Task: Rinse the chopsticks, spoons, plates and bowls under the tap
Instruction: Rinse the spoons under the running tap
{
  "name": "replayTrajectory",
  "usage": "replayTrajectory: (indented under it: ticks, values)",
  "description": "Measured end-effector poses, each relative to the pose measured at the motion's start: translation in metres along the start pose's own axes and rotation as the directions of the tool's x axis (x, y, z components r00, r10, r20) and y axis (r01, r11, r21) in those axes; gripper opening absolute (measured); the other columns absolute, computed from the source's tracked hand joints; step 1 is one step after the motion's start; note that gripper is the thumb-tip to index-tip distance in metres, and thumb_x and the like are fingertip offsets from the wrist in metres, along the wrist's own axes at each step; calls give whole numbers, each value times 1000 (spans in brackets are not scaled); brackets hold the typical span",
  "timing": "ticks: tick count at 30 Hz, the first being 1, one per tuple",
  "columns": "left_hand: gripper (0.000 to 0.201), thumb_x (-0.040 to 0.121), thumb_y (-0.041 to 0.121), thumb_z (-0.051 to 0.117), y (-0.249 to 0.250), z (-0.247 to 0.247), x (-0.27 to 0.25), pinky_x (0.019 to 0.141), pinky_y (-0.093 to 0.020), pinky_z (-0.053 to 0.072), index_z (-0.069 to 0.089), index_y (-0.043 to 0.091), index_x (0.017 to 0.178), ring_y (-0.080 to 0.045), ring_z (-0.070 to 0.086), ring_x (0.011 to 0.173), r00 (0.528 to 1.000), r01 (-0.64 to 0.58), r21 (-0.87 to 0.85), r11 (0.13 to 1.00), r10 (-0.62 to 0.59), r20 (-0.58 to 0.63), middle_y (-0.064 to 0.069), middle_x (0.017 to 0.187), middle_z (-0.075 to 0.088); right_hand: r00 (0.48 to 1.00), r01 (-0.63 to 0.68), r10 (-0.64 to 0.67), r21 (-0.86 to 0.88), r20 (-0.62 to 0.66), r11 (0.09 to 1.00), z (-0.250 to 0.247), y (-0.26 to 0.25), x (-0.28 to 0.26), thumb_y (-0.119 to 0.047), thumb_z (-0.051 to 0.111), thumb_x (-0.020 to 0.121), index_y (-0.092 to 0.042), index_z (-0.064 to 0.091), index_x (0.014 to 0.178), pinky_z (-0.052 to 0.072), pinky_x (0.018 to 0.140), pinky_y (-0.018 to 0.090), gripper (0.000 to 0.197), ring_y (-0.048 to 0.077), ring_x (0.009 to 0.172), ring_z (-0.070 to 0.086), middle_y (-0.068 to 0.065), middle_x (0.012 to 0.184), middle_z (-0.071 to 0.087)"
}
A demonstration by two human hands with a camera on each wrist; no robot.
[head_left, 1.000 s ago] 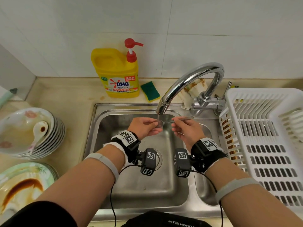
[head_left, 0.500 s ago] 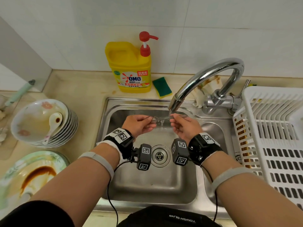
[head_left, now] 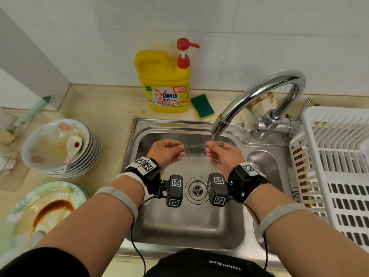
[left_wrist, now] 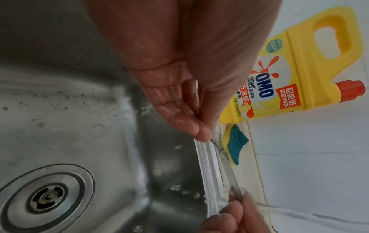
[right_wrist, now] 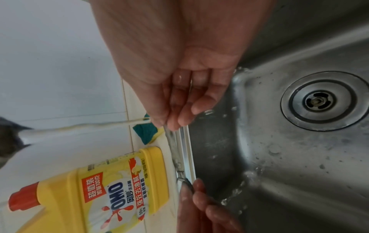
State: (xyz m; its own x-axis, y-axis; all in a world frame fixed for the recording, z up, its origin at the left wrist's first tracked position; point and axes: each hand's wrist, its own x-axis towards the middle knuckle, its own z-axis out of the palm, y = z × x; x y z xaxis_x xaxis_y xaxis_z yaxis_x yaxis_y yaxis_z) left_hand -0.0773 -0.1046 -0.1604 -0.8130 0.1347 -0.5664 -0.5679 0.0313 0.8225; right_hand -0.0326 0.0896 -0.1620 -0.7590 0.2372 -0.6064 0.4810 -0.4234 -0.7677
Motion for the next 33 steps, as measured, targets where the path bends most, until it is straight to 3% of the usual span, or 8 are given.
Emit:
replayTrajectory:
  ticks: [3, 6, 11, 15, 20, 25, 30, 33]
  values:
    - [2, 95, 3, 67, 2, -1, -3, 63, -18, 58, 67, 3, 97, -10, 69, 63, 1000, -12, -13, 1000, 13, 12, -8, 74, 72, 999, 43, -43, 28, 23, 999, -2, -1, -1, -13, 73, 92, 3, 73, 104, 55, 64, 20, 19, 14, 67, 65, 10, 79, 74]
    - [4, 96, 3, 66, 3, 0, -2, 61, -18, 57, 68, 2, 99, -9, 68, 61, 1000, -9, -32, 999, 9, -1, -7, 73, 72, 996, 71, -75, 72, 53, 995, -4, 1, -7, -22, 61, 102, -2, 74, 100, 59, 70, 23, 24, 15, 73, 72, 13, 87, 77]
    - [5, 95, 0, 65, 0, 7, 1, 59, -17, 57, 69, 4, 97, -9, 69, 60, 999, 8, -83, 997, -11, -39, -9, 76, 71, 997, -51, 44, 124, 60, 991, -5, -1, -8, -36, 43, 109, 4, 70, 108, 61, 72, 29, 48, 26, 85, 75, 22, 99, 76]
    - [12, 97, -5, 61, -1, 9, 2, 77, -22, 61, 69, 0, 104, -16, 74, 78, 1000, 13, -155, 988, -12, 10, -17, 92, 72, 999, -48, 46, 117, 21, 992, -5, -6, -8, -25, 45, 109, -1, 72, 100, 60, 72, 29, 37, 24, 80, 75, 18, 91, 76]
    - [27, 95, 0, 64, 2, 18, 1, 95, -29, 57, 64, -12, 120, -24, 73, 99, 997, 23, -283, 959, -2, 77, -25, 109, 71, 996, -4, 11, 85, -85, 996, -11, -13, -4, -7, 55, 97, -3, 74, 95, 59, 68, 28, 20, 20, 68, 69, 15, 83, 72]
    - [26, 98, -7, 56, 0, 31, 4, 87, -27, 60, 61, -9, 124, -19, 75, 86, 997, 13, -235, 972, 6, 77, -20, 100, 74, 992, 26, -16, 82, -123, 996, -22, -17, -7, -8, 52, 100, -6, 74, 95, 57, 65, 29, 23, 18, 66, 65, 10, 77, 68]
    - [28, 99, -2, 58, 1, 45, 3, 82, -28, 62, 61, 1, 126, -23, 75, 95, 987, 39, -128, 991, -19, 158, -20, 115, 73, 992, 62, -53, 84, -113, 994, -29, -15, -11, -13, 56, 103, -11, 73, 95, 55, 67, 28, 19, 16, 67, 64, 5, 78, 66]
    - [28, 101, 1, 57, 0, 53, 1, 79, -26, 62, 62, 1, 128, -21, 75, 92, 981, 42, -70, 997, -28, 191, -16, 114, 73, 991, 93, -87, 64, -100, 994, -31, -13, -13, -13, 60, 102, -9, 73, 99, 54, 70, 29, 14, 15, 67, 65, 4, 76, 68]
